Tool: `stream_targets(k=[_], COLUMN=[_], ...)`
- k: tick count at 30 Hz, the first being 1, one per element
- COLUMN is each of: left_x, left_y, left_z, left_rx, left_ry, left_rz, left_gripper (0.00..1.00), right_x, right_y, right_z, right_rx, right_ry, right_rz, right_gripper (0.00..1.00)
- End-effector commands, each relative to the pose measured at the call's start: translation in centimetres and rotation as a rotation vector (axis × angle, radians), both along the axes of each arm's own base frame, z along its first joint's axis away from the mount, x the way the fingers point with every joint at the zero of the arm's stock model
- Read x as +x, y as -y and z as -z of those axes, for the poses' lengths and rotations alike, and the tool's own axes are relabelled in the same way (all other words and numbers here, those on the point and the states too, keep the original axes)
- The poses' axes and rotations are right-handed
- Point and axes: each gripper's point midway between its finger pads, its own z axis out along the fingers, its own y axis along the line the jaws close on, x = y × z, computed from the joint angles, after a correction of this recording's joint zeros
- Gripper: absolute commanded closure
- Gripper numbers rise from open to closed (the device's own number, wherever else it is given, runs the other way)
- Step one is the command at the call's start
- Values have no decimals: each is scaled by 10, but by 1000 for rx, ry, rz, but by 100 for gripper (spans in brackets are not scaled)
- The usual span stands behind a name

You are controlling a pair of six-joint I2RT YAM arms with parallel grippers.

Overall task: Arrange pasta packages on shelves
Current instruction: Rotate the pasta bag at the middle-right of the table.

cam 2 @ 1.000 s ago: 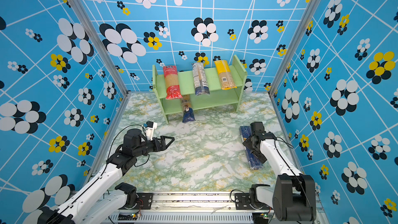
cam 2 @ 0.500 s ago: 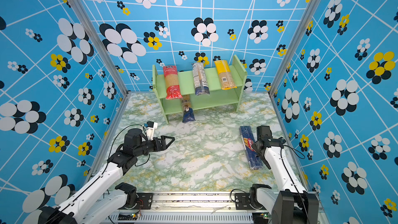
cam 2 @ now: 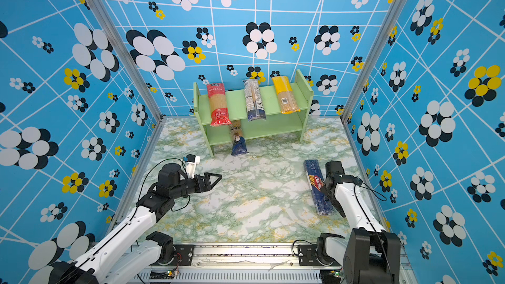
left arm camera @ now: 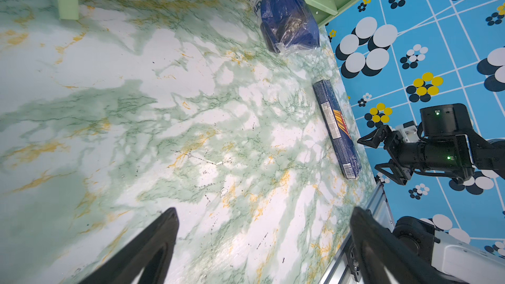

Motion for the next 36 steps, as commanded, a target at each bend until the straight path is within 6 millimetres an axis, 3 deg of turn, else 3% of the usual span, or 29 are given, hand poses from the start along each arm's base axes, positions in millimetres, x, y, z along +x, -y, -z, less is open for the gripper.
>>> stream_targets(k=[1,12,22,36], left_x=[2,4,7,6], left_y=[-1,0,1,1], left_z=[0,1,1,2], left_rx=[-3,-5,-5,-8], left_ry=[17,12,9,3], left_rz=[1,2,0,-1], left_gripper=[1,1,1,1], right_x=[-11,12,38,79], right_y=[6,-23,-50,-104], right_z=[6,36,28,34], right_rx=[-21,165,275,310], right_ry=[-69,-86,47,64], right_rz=[-17,-133,-224,-352], right_gripper=[1,1,1,1])
